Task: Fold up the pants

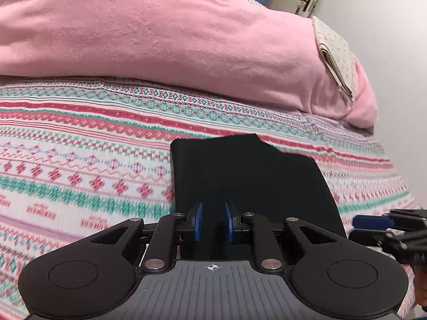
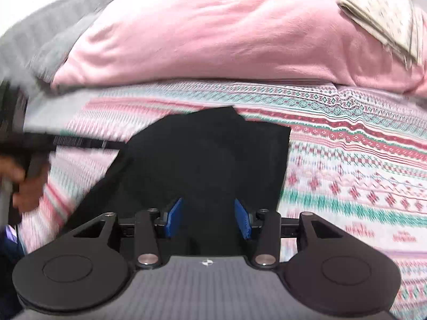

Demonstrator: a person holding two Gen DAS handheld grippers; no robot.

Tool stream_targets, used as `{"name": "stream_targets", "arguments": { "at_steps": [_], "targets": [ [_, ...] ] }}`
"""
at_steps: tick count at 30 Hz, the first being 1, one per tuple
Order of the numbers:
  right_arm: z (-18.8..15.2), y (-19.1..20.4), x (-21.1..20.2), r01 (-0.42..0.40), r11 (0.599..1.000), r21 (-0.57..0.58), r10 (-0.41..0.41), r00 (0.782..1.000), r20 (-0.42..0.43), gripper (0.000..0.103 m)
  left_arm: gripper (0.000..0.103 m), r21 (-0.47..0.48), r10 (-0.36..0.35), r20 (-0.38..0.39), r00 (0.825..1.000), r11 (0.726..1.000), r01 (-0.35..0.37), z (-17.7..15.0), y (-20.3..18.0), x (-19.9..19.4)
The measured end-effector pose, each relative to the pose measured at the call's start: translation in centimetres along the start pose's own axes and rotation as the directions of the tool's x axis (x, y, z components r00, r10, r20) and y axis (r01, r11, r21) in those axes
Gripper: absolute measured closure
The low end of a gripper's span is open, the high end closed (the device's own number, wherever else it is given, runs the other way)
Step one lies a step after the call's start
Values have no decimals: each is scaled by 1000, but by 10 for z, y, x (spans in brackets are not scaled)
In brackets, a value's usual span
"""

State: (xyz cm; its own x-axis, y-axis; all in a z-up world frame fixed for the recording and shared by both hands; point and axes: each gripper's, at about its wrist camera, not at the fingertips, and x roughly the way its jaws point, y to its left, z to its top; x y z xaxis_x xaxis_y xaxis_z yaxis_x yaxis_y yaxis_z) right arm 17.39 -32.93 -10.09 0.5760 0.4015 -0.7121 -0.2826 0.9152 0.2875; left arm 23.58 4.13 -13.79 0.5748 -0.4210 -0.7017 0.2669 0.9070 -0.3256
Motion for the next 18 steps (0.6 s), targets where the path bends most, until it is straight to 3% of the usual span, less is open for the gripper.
{"name": "stream_targets", "arguments": {
  "at_steps": [3, 6, 14, 17, 18],
  "targets": [
    [20, -19, 27, -14, 996, 89, 18, 999, -40, 62, 85, 12, 4, 7, 1000, 1000, -4, 12, 0, 16],
    [34, -35, 51, 25, 990, 140, -18, 998, -54, 62, 85, 1, 32, -12, 999, 1000, -31, 17, 5, 35],
    [37, -50, 75, 112, 985, 133, -111, 994, -16, 62, 85, -62, 63, -54, 997, 996, -66, 19, 19, 62],
    [37, -48, 79, 174, 977, 126, -173, 985, -18, 61, 84, -77, 74, -37, 997, 994, -77, 24, 22, 59],
    [38, -49, 77, 209, 969, 133, -208, 978, -23, 57, 84, -95, 78, -31, 996, 992, -81, 25, 25, 57]
  ]
}}
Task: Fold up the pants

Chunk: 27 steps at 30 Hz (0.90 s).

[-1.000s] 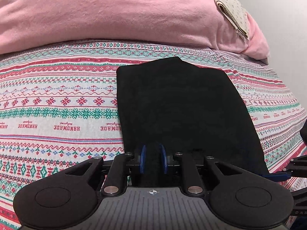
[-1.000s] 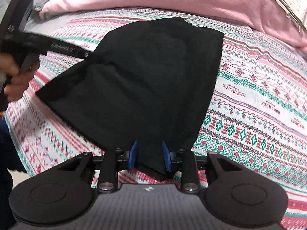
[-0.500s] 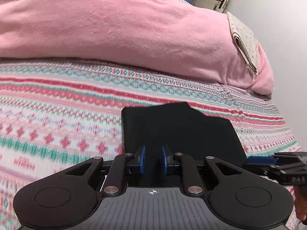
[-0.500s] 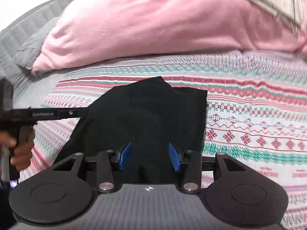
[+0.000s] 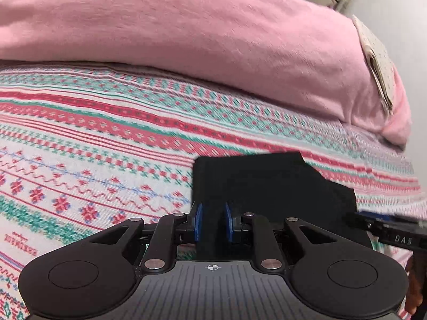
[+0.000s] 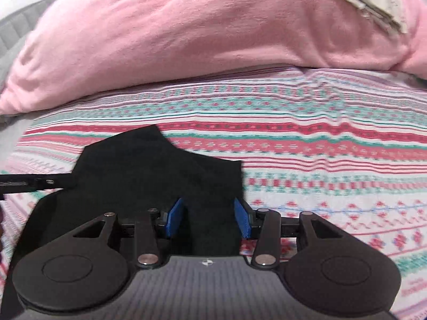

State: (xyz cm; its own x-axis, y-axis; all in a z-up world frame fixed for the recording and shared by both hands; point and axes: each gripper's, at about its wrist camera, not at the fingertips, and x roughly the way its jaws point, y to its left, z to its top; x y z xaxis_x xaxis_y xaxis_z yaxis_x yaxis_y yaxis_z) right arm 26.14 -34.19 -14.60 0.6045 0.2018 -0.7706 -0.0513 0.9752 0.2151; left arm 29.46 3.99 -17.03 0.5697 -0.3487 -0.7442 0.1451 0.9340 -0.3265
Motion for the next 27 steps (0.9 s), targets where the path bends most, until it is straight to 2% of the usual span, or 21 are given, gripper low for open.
{"name": "stream_targets", "arguments": {
  "at_steps": [2, 7, 10, 14, 19, 22, 24, 26, 27],
  "targets": [
    [1, -4, -3, 63, 998, 27, -63, 998, -3, 53, 84, -39, 15, 0, 1000, 999, -15, 3, 7, -2],
    [-1, -13, -14, 37, 995, 97, -35, 999, -18, 53, 84, -91, 25, 1, 1000, 996, -25, 3, 16, -18],
    [-5, -9, -32, -5, 994, 105, 6, 1000, -6, 45, 84, -86, 42, -1, 999, 995, -42, -3, 12, -29],
    [-10, 1, -49, -53, 992, 116, 52, 999, 15, 43, 82, -30, 30, -12, 999, 999, -30, -20, -4, -41],
    [-24, 7, -64, -65, 992, 109, 64, 998, 10, 43, 76, 114, 103, 10, 995, 988, -104, -35, -31, -55],
    [-34, 9, -70, -61, 993, 99, 61, 998, -3, 43, 74, 146, 114, 5, 993, 983, -114, -39, -36, -59],
    [-38, 10, -73, -57, 995, 85, 58, 998, -10, 43, 69, 148, 102, -1, 995, 984, -101, -40, -35, -61],
    [-41, 11, -76, -60, 995, 80, 61, 998, -10, 40, 56, 148, 93, -10, 996, 985, -91, -42, -34, -61],
    [-42, 11, -77, -59, 995, 78, 61, 998, -12, 37, 53, 153, 86, -17, 996, 985, -82, -42, -34, -59]
  ]
}}
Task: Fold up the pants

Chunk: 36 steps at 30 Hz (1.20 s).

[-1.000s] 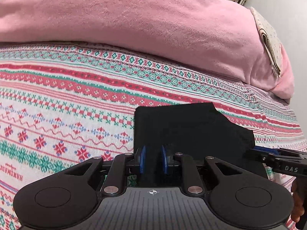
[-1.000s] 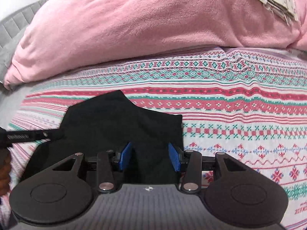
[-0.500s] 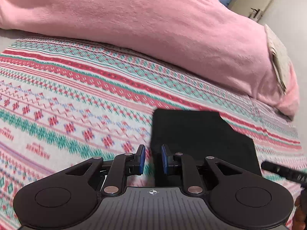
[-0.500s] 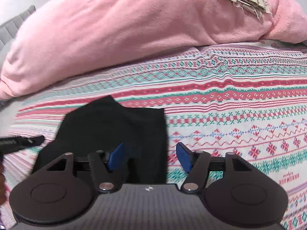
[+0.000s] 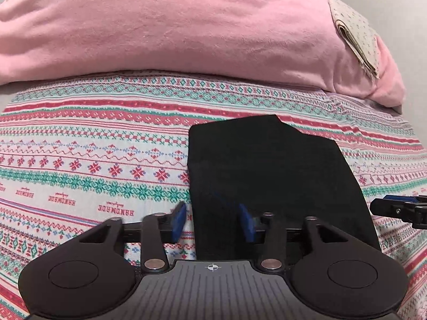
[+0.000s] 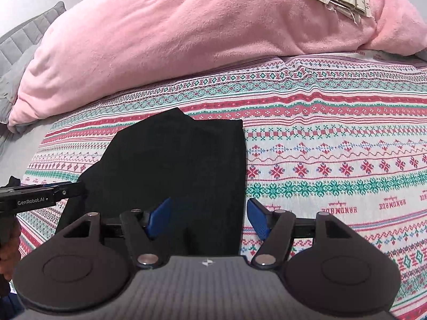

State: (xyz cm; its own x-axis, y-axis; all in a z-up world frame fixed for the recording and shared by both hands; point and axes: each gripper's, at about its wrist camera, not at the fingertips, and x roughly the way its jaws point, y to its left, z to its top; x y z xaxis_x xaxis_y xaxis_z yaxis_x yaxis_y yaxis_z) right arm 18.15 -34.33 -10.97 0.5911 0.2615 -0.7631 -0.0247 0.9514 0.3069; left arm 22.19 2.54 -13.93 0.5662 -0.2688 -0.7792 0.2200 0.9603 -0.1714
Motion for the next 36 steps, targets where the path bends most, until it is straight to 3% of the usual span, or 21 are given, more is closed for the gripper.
{"name": "stream_targets", "arguments": {
  "at_steps": [4, 8, 11, 13, 16, 24, 29, 33, 34, 36],
  "targets": [
    [-2, -1, 5, 30, 999, -13, -31, 999, -23, 37, 50, -19, -29, -28, 999, 999, 28, -2, 1, 4],
    [-3, 0, 9, 24, 1000, -15, -24, 999, -32, 36, 39, -81, -83, -51, 995, 994, 79, -6, 3, 9],
    [-3, 0, 14, 18, 1000, -7, -18, 999, -46, 36, 33, -165, -166, -86, 982, 975, 151, -10, 6, 16],
    [-3, -3, 18, 1, 1000, 21, 0, 998, -62, 36, 33, -200, -183, -104, 978, 967, 159, -13, 8, 21],
    [-2, -11, 24, -64, 993, 98, 72, 994, -78, 36, 30, -281, -233, -126, 964, 941, 190, -17, 15, 29],
    [-5, -10, 34, -51, 992, 113, 62, 993, -102, 36, 30, -269, -231, -118, 966, 944, 193, -22, 11, 30],
    [-6, -7, 37, -47, 991, 122, 59, 993, -99, 35, 22, -294, -257, -109, 960, 931, 216, -22, 12, 35],
    [-5, -14, 35, -83, 979, 185, 101, 991, -88, 35, 25, -340, -282, -95, 955, 911, 235, -22, 20, 35],
    [-5, -16, 35, -87, 977, 192, 106, 991, -88, 35, 37, -348, -263, -90, 961, 912, 217, -23, 21, 34],
    [-5, -18, 37, -94, 974, 207, 114, 990, -85, 35, 44, -314, -208, -88, 974, 934, 172, -24, 14, 31]
  ]
}}
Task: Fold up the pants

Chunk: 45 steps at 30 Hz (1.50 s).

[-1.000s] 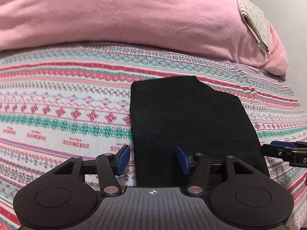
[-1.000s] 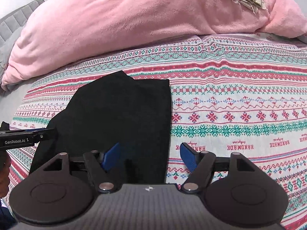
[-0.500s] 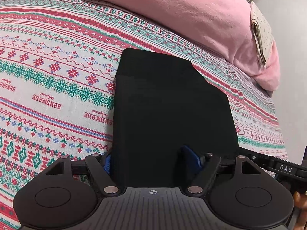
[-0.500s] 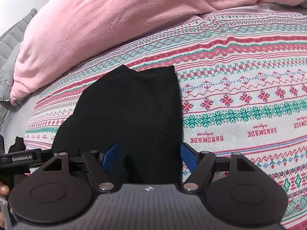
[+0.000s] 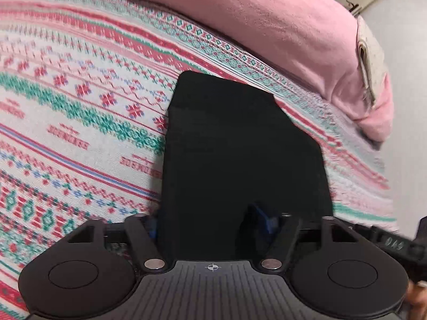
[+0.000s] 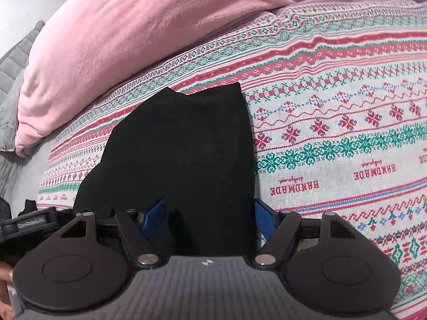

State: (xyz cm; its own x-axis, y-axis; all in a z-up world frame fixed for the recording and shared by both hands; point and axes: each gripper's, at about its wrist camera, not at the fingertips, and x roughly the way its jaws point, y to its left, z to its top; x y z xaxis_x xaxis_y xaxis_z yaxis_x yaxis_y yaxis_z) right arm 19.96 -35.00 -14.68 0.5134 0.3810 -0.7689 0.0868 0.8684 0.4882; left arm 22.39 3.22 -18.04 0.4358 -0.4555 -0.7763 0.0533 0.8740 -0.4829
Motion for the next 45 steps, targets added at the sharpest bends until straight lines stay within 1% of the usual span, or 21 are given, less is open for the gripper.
{"name": "stream_targets", "arguments": {
  "at_steps": [5, 6, 7, 9, 11, 12, 15, 17, 19, 24, 27, 29, 31, 33, 35, 36, 37, 39, 41, 43, 45],
  "targets": [
    [2, -8, 4, -51, 997, 61, 49, 998, 33, 37, 54, 24, 52, 51, 997, 998, -53, -8, -9, -1],
    [2, -9, 4, -56, 996, 68, 54, 998, 37, 45, 56, 27, 58, 58, 997, 998, -59, -9, -10, -2],
    [1, -8, 3, -49, 997, 62, 47, 998, 38, 50, 59, 31, 65, 65, 996, 997, -67, -9, -11, -4],
    [0, -4, 2, -4, 999, 38, 2, 999, 48, 74, 64, 36, 79, 79, 994, 996, -82, -10, -12, -6],
    [-2, 0, 1, 36, 999, 17, -37, 997, 64, 82, 71, 42, 91, 92, 992, 995, -96, -10, -14, -9],
    [-2, 3, 0, 42, 999, 6, -43, 996, 74, 89, 73, 42, 95, 98, 991, 994, -100, -10, -14, -11],
    [-4, 18, -6, 66, 996, -57, -58, 991, 123, 95, 78, 35, 89, 112, 990, 995, -94, -9, -13, -14],
    [-5, 30, -8, 91, 990, -109, -74, 986, 151, 96, 83, 20, 75, 119, 990, 997, -78, -6, -10, -15],
    [-2, 39, -10, 89, 986, -142, -64, 983, 174, 96, 85, 9, 62, 133, 989, 998, -63, -1, -7, -19],
    [17, 56, -16, 37, 978, -206, 16, 968, 251, 97, 91, 0, 54, 197, 979, 998, -55, 18, -8, -23],
    [29, 63, -13, 29, 968, -250, 47, 955, 293, 97, 92, -7, 54, 248, 967, 998, -54, 32, -8, -22],
    [36, 63, -8, 20, 968, -248, 58, 951, 302, 96, 92, 10, 38, 279, 960, 999, -43, 40, -9, -20],
    [42, 55, 0, 26, 975, -220, 43, 953, 301, 96, 91, 37, 18, 277, 961, 999, -30, 47, -8, -9],
    [45, 43, 15, 46, 982, -184, 6, 963, 271, 96, 86, 37, 39, 247, 968, 998, -49, 52, -4, 8],
    [44, 27, 31, 69, 985, -159, -33, 975, 218, 94, 76, 18, 58, 221, 974, 998, -64, 53, 0, 17],
    [43, 21, 36, 69, 986, -152, -37, 978, 204, 93, 75, 5, 60, 212, 975, 998, -63, 54, 1, 19],
    [41, 18, 37, 68, 985, -158, -35, 979, 201, 93, 71, -1, 59, 209, 976, 998, -60, 53, 3, 19],
    [41, 19, 37, 86, 981, -176, -50, 978, 201, 90, 70, -1, 54, 205, 977, 998, -55, 52, 5, 19],
    [41, 20, 36, 101, 979, -178, -64, 977, 203, 87, 61, -20, 50, 198, 979, 999, -47, 50, 9, 17],
    [40, 19, 35, 100, 981, -164, -65, 976, 206, 83, 57, -41, 58, 194, 979, 998, -51, 50, 13, 15],
    [40, 17, 32, 102, 985, -142, -71, 976, 207, 77, 57, -56, 60, 191, 980, 997, -50, 49, 14, 13]
  ]
}}
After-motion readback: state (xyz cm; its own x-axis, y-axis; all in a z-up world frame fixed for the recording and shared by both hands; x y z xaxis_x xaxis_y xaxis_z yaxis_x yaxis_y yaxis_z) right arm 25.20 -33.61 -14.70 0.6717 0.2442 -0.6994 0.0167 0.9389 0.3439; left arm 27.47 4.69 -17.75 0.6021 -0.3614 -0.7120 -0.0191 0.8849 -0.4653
